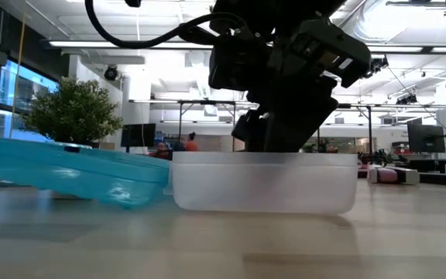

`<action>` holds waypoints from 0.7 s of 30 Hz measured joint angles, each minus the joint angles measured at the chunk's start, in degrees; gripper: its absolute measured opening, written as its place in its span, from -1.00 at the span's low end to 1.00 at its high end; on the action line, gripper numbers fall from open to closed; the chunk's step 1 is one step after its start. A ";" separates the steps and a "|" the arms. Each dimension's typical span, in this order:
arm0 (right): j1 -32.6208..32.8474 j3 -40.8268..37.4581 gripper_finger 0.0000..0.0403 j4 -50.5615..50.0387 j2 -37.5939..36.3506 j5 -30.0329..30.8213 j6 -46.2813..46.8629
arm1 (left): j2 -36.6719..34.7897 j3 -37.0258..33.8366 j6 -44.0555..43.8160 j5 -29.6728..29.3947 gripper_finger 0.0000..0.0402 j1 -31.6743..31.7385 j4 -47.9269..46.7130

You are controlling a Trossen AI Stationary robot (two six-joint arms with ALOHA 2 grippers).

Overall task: Pack school essentials
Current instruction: Put the pink eraser into the blue supply box, then put the orange pen into the blue supply box

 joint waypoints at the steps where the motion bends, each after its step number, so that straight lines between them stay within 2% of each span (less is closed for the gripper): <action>1: 0.00 0.00 0.06 -0.05 -0.05 0.00 0.00 | 0.00 0.00 -0.02 0.00 -1.00 -0.01 0.00; 6: 0.00 -0.02 0.06 -0.72 -1.25 0.25 -0.48 | 0.00 0.00 -0.04 0.00 -1.00 0.01 0.00; 11: -0.01 -0.02 0.06 -2.41 -4.87 3.26 -3.09 | 0.00 0.00 -0.04 0.00 -1.00 -0.01 0.00; 21: -2.54 -0.02 0.06 -13.44 -18.35 10.61 -7.51 | 0.00 0.00 -0.04 0.00 -1.00 0.00 0.02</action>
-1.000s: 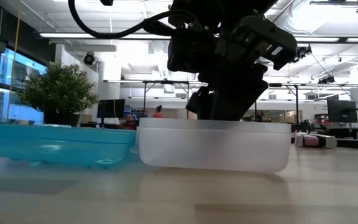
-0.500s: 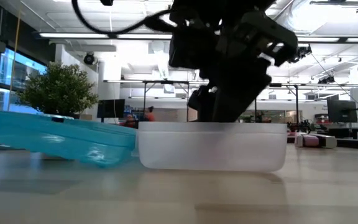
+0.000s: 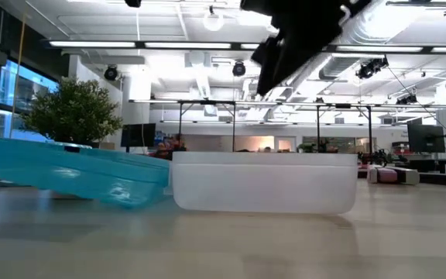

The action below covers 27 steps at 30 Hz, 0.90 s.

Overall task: Pack school essentials
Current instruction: Put the orange pen into the blue supply box

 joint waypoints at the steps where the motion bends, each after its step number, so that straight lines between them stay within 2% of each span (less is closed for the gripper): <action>1: -0.65 0.00 0.06 -0.84 -1.80 0.45 -0.03 | 0.00 0.00 0.00 0.00 -1.00 -0.01 -0.02; 7: -5.02 0.00 0.06 -1.50 -12.85 3.50 1.41 | 0.00 0.00 -0.98 0.00 -1.00 0.00 0.00; 15: -9.86 -1.28 0.06 5.32 -24.44 5.38 3.30 | 0.00 0.00 -1.01 0.00 -1.00 -0.01 -0.02; 18: -10.51 -6.99 0.06 13.01 -29.88 5.30 5.03 | 0.00 0.00 -1.01 0.00 -1.00 -0.01 -0.02; 22: -10.86 -18.44 0.06 26.66 -37.66 5.65 10.15 | 0.00 0.00 -1.01 0.00 -1.00 0.01 -0.02; 27: -10.88 -29.97 0.06 44.22 -43.56 5.80 13.57 | 0.00 0.00 -0.98 -0.02 -1.00 -0.01 -0.02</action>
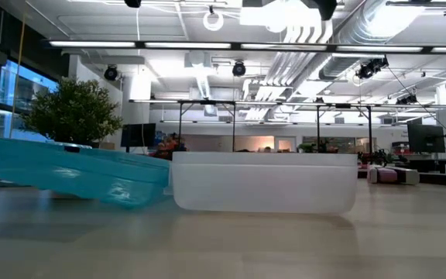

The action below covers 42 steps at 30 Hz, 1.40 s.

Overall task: Pack school essentials
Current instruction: Put the orange pen into the blue supply box

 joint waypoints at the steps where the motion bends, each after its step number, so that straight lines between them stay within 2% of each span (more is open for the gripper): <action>1: 0.04 -1.69 0.06 2.69 -0.58 0.00 -0.28 | 0.00 0.00 0.00 0.00 -1.00 0.00 0.00; 6: 0.04 -5.90 0.06 8.85 -1.33 -0.15 -0.26 | 0.00 0.00 0.02 -0.02 -1.00 0.00 0.00; 37: 0.04 -6.03 0.06 8.81 -1.07 -0.20 -0.06 | 0.00 0.00 0.04 -0.37 -1.00 0.00 0.02; 42: 0.07 -5.62 0.05 5.51 -1.07 -0.18 8.11 | 0.00 0.00 0.04 -0.39 -1.00 0.00 0.02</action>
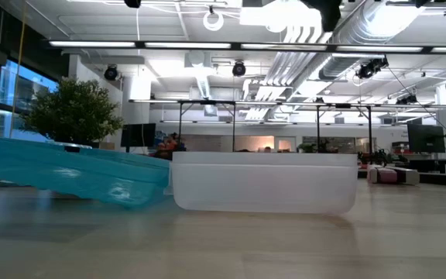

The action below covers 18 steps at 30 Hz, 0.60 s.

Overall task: Pack school essentials
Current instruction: Put the orange pen into the blue supply box

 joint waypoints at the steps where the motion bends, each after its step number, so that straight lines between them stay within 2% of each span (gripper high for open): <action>1: 0.02 0.57 0.05 -3.52 0.00 0.02 2.47 | 0.00 0.00 0.02 -0.02 -1.00 0.00 0.00; 5: 1.87 5.21 0.05 -24.33 0.94 -1.24 11.00 | 0.00 0.00 0.01 -0.75 -1.00 0.00 0.01; 7: 3.50 7.68 0.05 -34.46 2.41 -4.48 17.87 | 0.00 0.00 0.02 -1.38 -1.00 0.00 0.02; 10: 6.78 9.83 0.05 -44.63 5.21 -11.37 32.18 | 0.00 0.00 0.02 -2.15 -1.00 0.00 0.02; 13: 11.68 9.91 0.05 -48.75 8.30 -16.55 44.96 | -0.01 0.00 0.02 -2.28 -1.00 0.02 0.04; 18: 21.36 9.26 0.05 -48.96 13.45 -17.42 63.99 | -0.02 0.00 0.01 -2.32 -1.00 0.02 0.04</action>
